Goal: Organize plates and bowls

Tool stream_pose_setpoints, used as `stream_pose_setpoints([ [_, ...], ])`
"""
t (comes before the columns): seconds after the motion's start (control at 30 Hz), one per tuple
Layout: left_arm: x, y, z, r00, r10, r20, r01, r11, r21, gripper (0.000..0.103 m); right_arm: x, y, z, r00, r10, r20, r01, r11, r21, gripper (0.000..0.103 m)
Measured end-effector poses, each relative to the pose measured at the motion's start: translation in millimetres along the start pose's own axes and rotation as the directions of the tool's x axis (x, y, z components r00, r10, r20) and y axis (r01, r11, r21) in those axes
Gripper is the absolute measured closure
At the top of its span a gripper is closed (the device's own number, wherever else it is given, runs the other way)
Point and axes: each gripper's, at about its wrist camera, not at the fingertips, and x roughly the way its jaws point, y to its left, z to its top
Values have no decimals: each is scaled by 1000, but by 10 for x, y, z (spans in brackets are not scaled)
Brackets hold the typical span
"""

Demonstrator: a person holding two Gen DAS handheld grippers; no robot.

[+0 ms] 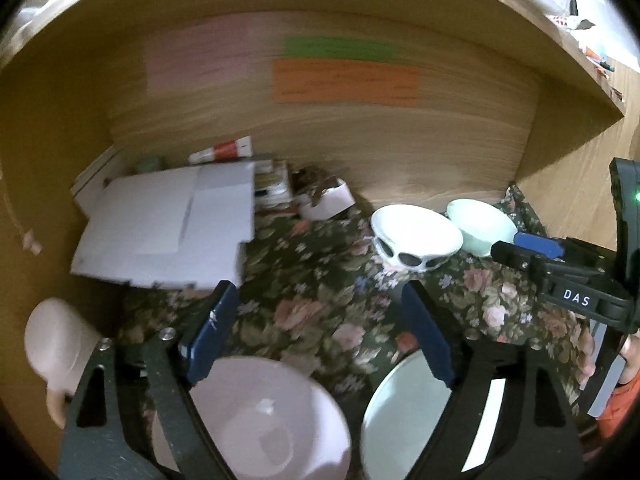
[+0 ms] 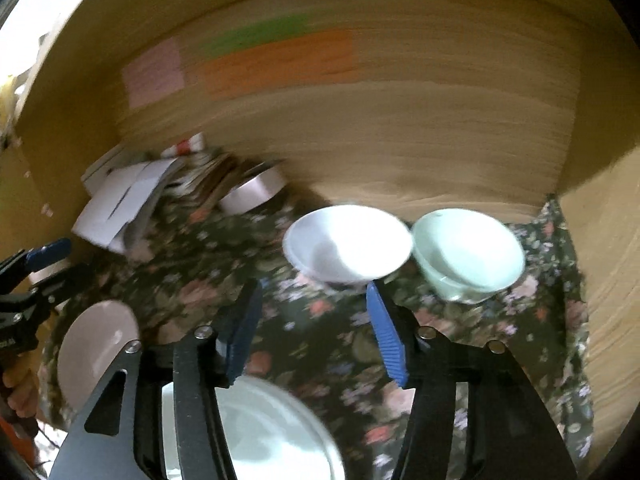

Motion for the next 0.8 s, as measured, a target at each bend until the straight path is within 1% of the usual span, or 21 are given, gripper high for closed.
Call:
stream_pose_setpoints([
  [0.2, 379, -111, 219, 999, -22, -27, 21, 999, -31, 18, 282, -302, 82, 999, -32, -31, 33, 999, 33, 51],
  [0.37, 689, -182, 333, 999, -6, -49, 5, 1000, -25, 18, 643, -497, 66, 995, -15, -101, 24, 996, 88, 51],
  [0.47, 866, -191, 359, 997, -1, -74, -1, 1000, -24, 18, 826, -549, 50, 991, -1, -134, 15, 994, 105, 51],
  [0.6, 1132, -174, 367, 994, 2, -113, -4, 1000, -18, 18, 982, -542, 63, 989, -3, -146, 17, 995, 95, 51],
  [0.7, 1280, -160, 368, 990, 6, -141, -8, 1000, -14, 18, 1102, -594, 71, 985, 26, -170, -3, 991, 134, 51],
  [0.8, 1377, -156, 355, 986, 1, -165, -3, 1000, -15, 18, 1194, -609, 62, 982, 30, -184, -3, 989, 145, 51],
])
